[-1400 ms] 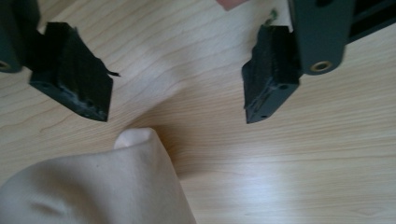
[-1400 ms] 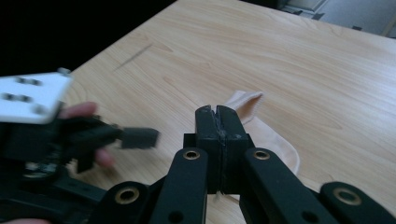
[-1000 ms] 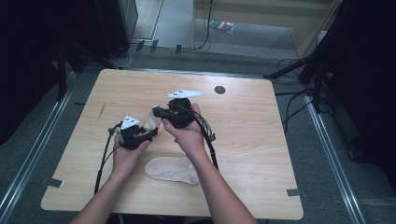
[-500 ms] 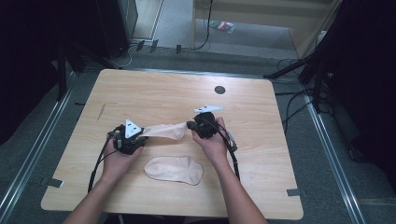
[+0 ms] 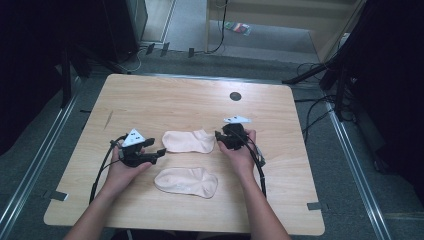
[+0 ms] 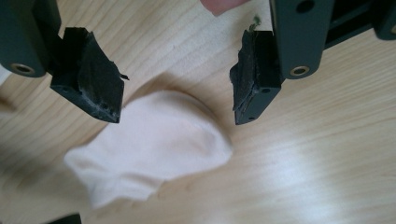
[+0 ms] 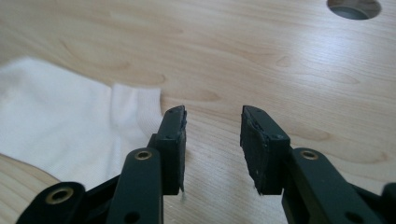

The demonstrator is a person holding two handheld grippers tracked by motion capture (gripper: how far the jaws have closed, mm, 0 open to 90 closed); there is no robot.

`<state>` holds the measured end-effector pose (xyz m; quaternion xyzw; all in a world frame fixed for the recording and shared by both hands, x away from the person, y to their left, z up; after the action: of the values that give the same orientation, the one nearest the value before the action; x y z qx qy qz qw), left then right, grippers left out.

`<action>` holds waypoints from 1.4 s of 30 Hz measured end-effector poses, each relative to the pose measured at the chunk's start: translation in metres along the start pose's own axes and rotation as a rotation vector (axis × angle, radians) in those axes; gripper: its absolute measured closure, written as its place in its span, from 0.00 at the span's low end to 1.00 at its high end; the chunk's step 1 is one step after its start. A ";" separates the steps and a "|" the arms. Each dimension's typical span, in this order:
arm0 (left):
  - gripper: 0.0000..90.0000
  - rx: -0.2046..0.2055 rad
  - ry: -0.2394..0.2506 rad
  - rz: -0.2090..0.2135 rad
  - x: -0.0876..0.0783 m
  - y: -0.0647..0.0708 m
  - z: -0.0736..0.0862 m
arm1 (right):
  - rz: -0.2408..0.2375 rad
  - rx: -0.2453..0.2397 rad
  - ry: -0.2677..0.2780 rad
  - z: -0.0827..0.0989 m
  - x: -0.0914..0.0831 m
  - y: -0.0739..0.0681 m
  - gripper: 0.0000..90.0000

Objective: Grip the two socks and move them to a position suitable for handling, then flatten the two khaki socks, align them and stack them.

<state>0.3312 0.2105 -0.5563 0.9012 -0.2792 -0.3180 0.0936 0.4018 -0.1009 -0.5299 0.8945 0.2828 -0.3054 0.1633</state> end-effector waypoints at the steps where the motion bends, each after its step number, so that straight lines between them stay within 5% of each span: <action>1: 0.40 -0.044 0.034 0.007 -0.003 -0.005 -0.004 | -0.004 0.030 0.023 0.002 -0.003 0.001 0.67; 4: 0.47 -0.103 0.061 -0.014 -0.003 -0.011 -0.009 | -0.026 0.056 0.033 0.007 -0.004 0.002 0.65; 7: 0.52 -0.240 0.079 -0.079 0.004 -0.022 -0.019 | -0.062 0.084 0.042 0.008 -0.001 0.000 0.61; 9: 0.58 -0.339 0.055 -0.078 0.012 -0.027 -0.022 | -0.108 0.107 0.054 0.005 0.007 -0.005 0.61; 14: 0.65 -0.372 0.015 -0.081 0.024 -0.025 -0.020 | -0.124 0.112 0.015 0.002 0.020 -0.014 0.62; 15: 0.66 -0.387 -0.003 -0.082 0.028 -0.023 -0.019 | -0.081 0.115 -0.004 0.003 0.024 -0.016 0.63; 22: 0.67 -0.374 0.045 -0.038 0.027 -0.016 -0.022 | -0.087 0.122 -0.012 0.006 0.030 -0.024 0.65; 24: 0.69 -0.331 0.023 -0.094 0.031 -0.014 -0.021 | -0.075 0.109 -0.019 0.006 0.029 -0.025 0.68; 25: 0.74 -0.298 -0.003 -0.099 0.034 -0.010 -0.020 | -0.017 0.066 -0.036 0.007 0.028 -0.028 0.80; 29: 0.99 -0.265 -0.035 -0.119 0.034 -0.005 -0.022 | -0.016 0.038 -0.034 0.008 0.025 -0.030 0.97; 35: 1.00 -0.192 -0.058 -0.128 0.029 0.001 -0.023 | -0.049 0.065 0.003 0.010 0.017 -0.027 0.98; 42: 1.00 -0.168 -0.025 -0.123 0.015 0.006 -0.030 | -0.059 0.043 0.059 0.002 0.000 -0.029 0.98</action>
<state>0.3568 0.1964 -0.5386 0.9016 -0.1966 -0.3566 0.1457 0.3833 -0.0796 -0.5350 0.8976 0.3072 -0.2896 0.1264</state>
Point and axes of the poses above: each handheld gripper's, and its own axes: x roughly forward along the jaws, z roughly out of its underside, y roughly to its right, the point moved 2 cm from there along x, roughly forward along the jaws, and after that the axes turned 15 degrees about -x, right-handed, at the moved point
